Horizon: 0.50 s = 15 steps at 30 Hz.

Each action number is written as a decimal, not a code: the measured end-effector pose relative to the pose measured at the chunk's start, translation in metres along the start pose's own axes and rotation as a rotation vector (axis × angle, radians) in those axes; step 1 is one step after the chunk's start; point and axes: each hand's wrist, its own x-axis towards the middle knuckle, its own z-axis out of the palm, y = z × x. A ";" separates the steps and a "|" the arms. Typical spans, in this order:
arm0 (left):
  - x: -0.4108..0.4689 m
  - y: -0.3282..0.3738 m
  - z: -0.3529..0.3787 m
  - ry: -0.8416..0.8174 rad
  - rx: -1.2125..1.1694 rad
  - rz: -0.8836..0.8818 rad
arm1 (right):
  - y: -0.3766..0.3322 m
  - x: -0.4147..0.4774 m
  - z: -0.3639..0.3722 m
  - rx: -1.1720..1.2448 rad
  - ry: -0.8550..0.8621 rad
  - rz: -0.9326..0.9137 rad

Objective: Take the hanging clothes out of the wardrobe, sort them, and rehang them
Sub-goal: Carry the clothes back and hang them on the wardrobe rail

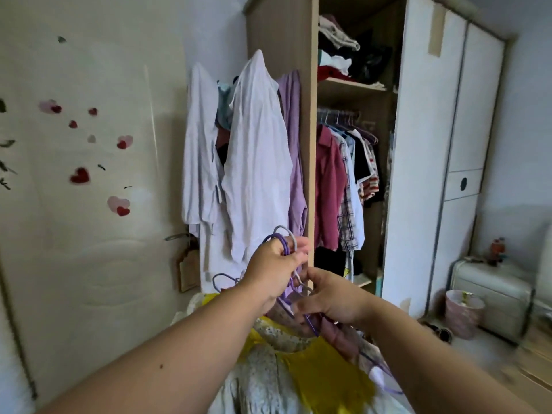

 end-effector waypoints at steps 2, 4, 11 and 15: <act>0.037 -0.022 -0.012 -0.029 0.024 0.012 | 0.011 0.035 -0.004 -0.054 0.063 0.014; 0.080 -0.045 -0.025 -0.074 0.052 0.030 | 0.021 0.074 -0.010 -0.076 0.149 0.024; 0.199 -0.081 -0.033 -0.297 0.102 0.027 | 0.030 0.157 -0.044 -0.089 0.337 0.174; 0.250 -0.076 -0.023 -0.346 0.120 0.061 | 0.016 0.188 -0.072 -0.187 0.460 0.190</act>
